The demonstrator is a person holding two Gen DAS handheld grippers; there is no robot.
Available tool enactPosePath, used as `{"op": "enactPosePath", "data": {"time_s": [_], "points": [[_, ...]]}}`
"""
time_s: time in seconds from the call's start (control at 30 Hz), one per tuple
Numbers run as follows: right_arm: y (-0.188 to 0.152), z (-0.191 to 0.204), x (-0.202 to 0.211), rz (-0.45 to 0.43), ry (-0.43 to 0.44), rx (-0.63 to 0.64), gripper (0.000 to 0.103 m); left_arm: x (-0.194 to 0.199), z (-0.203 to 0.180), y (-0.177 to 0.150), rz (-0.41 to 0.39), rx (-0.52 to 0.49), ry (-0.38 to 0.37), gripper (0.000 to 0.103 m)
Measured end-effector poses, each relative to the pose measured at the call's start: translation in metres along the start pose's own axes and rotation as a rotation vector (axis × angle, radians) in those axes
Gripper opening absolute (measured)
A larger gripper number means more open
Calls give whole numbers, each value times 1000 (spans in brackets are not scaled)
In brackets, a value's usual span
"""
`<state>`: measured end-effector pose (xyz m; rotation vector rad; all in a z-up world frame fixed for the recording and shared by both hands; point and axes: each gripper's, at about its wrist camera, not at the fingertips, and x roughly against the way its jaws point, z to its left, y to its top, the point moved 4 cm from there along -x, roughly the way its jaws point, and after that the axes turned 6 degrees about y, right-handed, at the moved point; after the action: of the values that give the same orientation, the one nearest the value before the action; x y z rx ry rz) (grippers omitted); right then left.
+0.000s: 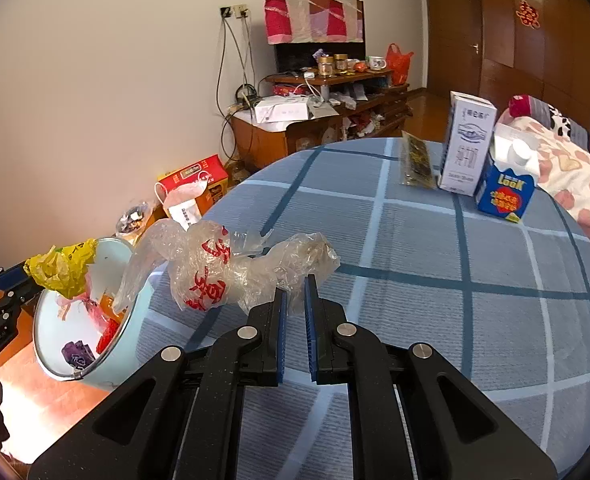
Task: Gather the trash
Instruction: 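Carry the yellow-red bundle with the left tool while the right tool carries the clear bag over the bin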
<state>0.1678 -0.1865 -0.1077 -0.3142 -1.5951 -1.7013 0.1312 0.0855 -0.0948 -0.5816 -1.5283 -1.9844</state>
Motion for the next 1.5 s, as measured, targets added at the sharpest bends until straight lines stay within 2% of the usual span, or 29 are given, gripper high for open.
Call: {"op": "enactPosePath", "data": {"time_s": [1.5], "points": [[14,124,-37,44,111,212,9,3,103,-44,54,131,171,25]]}}
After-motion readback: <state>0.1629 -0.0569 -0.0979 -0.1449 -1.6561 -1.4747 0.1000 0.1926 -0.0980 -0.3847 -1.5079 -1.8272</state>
